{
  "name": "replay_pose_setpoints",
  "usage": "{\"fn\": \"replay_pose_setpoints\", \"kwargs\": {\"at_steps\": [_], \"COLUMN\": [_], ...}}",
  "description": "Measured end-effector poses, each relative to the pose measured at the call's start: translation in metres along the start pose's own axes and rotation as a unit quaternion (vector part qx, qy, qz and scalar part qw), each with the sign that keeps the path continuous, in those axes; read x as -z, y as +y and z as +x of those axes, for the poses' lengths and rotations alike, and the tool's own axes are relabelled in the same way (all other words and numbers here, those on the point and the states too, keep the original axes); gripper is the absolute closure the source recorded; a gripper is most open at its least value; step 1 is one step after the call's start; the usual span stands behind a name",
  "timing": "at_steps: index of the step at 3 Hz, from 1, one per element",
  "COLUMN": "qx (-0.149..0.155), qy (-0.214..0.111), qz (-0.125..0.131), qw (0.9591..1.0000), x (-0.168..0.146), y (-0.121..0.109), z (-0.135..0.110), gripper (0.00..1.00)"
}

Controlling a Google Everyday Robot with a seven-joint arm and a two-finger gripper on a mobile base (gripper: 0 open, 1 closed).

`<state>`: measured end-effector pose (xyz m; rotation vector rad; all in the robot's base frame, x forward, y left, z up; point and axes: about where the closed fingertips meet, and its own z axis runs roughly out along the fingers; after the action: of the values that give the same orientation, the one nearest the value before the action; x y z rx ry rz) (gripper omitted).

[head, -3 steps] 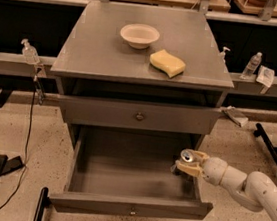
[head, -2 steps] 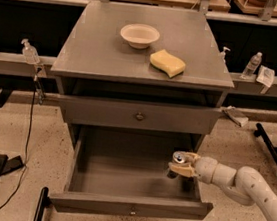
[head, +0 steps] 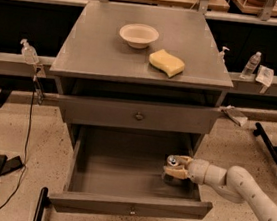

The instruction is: Place redbull can into middle drawer

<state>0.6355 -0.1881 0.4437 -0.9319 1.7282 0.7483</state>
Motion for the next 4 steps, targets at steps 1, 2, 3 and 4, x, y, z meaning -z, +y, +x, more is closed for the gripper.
{"fn": "replay_pose_setpoints", "kwargs": {"at_steps": [1,2,3,4], "qx": [0.012,0.025,0.024,0.024], "qy": [-0.004,-0.005,-0.006,-0.006], "qz": [-0.003,-0.003,-0.006,-0.008], "qw": [0.9999,0.9997,0.9997,0.9997], "x": [-0.0066,-0.0101,-0.0137,-0.0159], "y": [0.0000,0.0006,0.0026,0.0038], "z": [0.0122,0.0199,0.0188,0.0185], "gripper": [0.84,0.60,0.29,0.07]}}
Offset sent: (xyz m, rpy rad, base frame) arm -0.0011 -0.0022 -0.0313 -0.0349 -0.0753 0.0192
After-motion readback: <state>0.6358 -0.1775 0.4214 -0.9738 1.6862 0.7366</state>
